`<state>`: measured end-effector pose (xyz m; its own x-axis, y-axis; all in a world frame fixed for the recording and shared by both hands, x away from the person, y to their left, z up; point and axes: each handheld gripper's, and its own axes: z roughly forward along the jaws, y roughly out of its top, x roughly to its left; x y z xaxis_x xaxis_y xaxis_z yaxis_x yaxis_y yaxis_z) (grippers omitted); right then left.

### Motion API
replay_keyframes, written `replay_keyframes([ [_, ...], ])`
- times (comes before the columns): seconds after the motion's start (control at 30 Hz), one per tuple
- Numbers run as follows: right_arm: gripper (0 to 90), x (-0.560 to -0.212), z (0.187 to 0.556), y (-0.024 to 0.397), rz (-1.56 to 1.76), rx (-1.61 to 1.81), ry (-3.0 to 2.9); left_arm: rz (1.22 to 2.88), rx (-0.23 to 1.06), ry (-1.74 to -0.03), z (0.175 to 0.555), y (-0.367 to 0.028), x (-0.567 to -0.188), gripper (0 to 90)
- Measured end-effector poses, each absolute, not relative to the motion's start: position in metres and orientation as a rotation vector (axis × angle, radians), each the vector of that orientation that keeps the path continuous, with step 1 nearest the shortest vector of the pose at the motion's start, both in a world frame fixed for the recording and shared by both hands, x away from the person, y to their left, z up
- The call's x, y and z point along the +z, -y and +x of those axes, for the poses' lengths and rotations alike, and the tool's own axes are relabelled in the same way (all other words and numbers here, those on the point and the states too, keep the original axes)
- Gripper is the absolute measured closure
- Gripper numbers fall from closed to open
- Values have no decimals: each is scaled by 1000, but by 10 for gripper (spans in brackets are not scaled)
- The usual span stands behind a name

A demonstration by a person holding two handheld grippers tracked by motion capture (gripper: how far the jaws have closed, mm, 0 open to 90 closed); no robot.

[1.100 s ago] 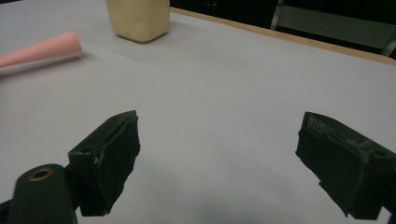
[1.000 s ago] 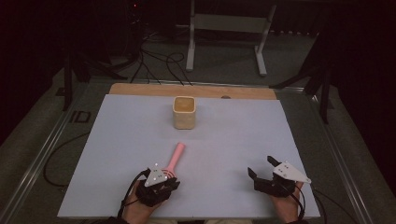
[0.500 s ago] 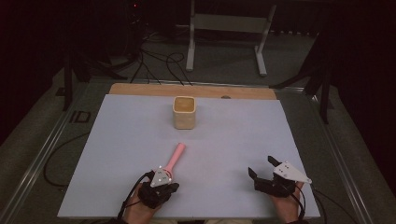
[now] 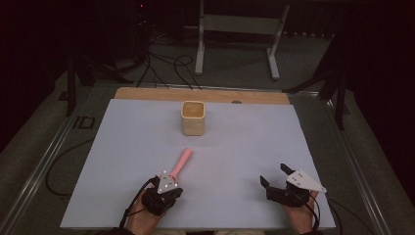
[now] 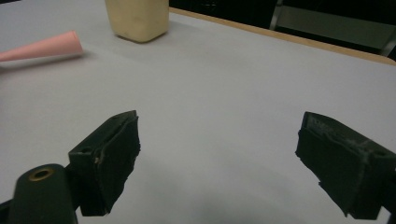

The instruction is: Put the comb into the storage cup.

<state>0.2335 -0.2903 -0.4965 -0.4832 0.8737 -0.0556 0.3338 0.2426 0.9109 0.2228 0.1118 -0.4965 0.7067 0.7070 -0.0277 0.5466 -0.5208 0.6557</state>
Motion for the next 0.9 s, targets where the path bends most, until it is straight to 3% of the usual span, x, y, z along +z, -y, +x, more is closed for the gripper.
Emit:
replay_keyframes([
  [0.9, 130, -497, 234, 291, 1099, 1210, -1944, 2243, 517, -1178, 236, -145, -494, 899],
])
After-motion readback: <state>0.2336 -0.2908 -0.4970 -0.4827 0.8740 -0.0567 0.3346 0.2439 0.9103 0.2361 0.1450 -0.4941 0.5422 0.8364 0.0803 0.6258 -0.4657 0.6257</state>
